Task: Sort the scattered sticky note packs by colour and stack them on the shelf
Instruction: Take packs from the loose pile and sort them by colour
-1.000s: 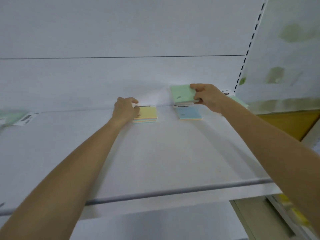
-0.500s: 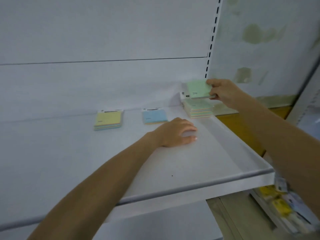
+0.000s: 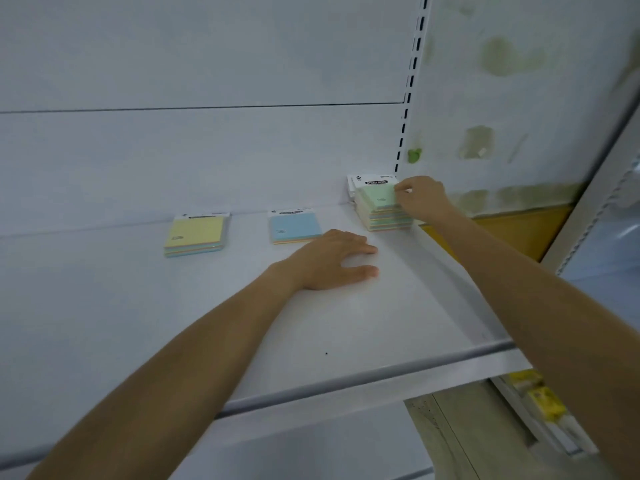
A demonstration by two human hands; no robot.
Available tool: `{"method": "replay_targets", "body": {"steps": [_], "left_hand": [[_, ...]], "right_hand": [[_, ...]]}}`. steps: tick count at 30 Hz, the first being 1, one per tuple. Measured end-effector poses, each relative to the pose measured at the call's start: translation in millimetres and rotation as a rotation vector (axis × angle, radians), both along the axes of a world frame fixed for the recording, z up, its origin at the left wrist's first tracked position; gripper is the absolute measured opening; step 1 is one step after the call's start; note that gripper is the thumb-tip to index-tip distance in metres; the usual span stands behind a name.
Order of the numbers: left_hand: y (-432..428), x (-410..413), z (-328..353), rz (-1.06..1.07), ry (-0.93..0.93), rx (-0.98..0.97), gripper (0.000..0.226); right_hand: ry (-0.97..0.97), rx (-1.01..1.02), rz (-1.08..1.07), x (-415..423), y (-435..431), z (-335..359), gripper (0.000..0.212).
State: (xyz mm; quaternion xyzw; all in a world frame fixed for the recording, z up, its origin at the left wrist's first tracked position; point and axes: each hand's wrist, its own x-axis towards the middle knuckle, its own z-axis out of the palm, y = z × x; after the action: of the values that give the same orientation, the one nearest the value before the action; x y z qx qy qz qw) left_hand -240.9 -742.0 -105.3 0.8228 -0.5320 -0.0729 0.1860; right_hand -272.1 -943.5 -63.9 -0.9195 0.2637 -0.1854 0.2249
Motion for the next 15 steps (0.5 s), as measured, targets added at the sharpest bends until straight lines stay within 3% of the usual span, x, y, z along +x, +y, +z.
{"method": "replay_targets", "body": {"steps": [4, 7, 11, 15], "left_hand": [[0, 0, 1, -0.006, 0.013, 0.003, 0.052], [0, 1, 1, 0.001, 0.019, 0.008, 0.053], [1, -1, 5, 0.009, -0.021, 0.030, 0.053], [15, 3, 14, 0.045, -0.075, -0.017, 0.051]], "right_hand": [[-0.004, -0.044, 0.010, 2, 2, -6, 0.037], [0.054, -0.125, 0.049, 1, 9, -13, 0.054], [-0.053, -0.238, -0.002, -6, 18, -11, 0.043], [-0.140, -0.359, 0.109, -7, 41, 0, 0.041]]}}
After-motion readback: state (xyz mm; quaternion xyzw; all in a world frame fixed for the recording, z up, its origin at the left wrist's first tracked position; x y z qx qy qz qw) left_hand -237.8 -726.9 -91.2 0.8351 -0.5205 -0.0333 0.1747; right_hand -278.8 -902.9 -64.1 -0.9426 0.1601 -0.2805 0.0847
